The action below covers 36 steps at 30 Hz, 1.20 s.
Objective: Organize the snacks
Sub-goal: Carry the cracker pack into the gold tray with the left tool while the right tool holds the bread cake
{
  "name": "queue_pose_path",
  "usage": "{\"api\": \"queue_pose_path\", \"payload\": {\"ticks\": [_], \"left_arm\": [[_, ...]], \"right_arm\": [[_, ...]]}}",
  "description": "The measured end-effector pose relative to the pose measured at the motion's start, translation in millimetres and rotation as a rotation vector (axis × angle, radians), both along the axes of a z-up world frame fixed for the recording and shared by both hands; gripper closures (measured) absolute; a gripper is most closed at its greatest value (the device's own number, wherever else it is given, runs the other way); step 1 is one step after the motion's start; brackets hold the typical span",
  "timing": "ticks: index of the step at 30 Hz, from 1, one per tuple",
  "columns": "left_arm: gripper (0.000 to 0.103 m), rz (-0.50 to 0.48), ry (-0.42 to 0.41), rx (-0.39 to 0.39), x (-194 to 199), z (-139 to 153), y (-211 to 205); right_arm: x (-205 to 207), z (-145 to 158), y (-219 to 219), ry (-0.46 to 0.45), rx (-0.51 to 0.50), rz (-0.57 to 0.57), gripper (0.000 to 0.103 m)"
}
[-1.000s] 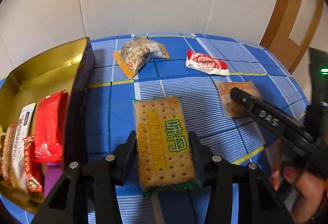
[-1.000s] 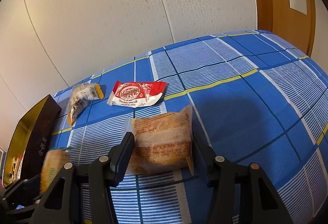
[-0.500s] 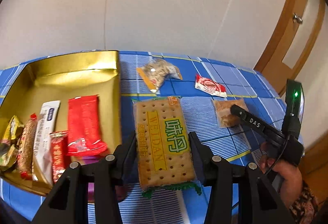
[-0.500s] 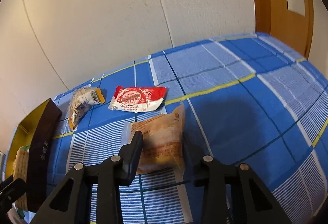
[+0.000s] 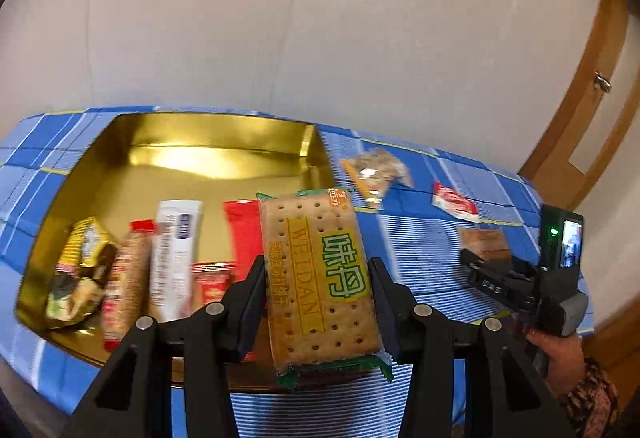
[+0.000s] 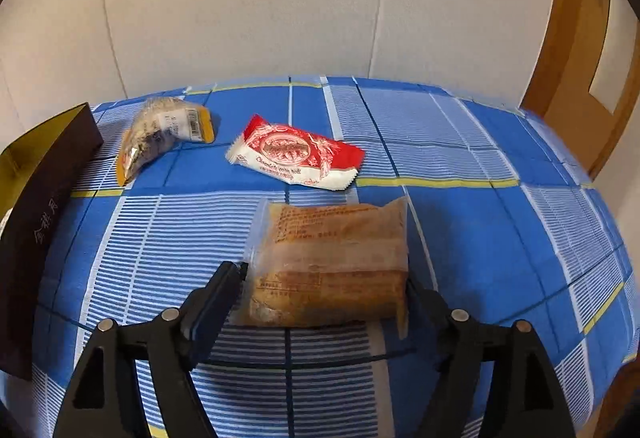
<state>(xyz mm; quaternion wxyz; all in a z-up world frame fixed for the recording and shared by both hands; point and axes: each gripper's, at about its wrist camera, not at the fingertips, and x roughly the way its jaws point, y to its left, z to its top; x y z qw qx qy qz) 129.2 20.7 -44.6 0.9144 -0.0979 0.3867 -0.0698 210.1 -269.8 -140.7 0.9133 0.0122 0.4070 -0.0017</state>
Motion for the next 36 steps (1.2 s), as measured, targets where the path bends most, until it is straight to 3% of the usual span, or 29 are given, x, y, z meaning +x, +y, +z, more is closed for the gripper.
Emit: {"api": "queue_pose_path", "payload": {"ticks": [5,21,25,27,30,31,36], "left_arm": [[0.054,0.062,0.017,0.021,4,-7,38],[0.053,0.225,0.134,0.100,48,-40,116],[0.043,0.276,0.113,0.089,48,-40,128],[0.043,0.278,0.095,0.076,43,-38,129],[0.045,0.269,0.083,0.087,36,-37,125],[0.054,0.266,0.082,0.106,34,-38,122],[0.054,0.281,0.093,0.152,41,-42,121]], "right_arm": [[-1,3,-9,0.002,0.057,-0.017,0.044],[-9,15,-22,-0.047,0.224,-0.046,0.044],[-9,16,-23,-0.050,0.247,-0.042,0.044],[-10,18,-21,-0.052,0.250,-0.038,0.044],[-10,19,-17,-0.058,0.249,-0.028,0.044],[-10,20,-16,-0.060,0.246,-0.025,0.044],[-14,28,-10,-0.089,0.249,-0.006,0.044]]}}
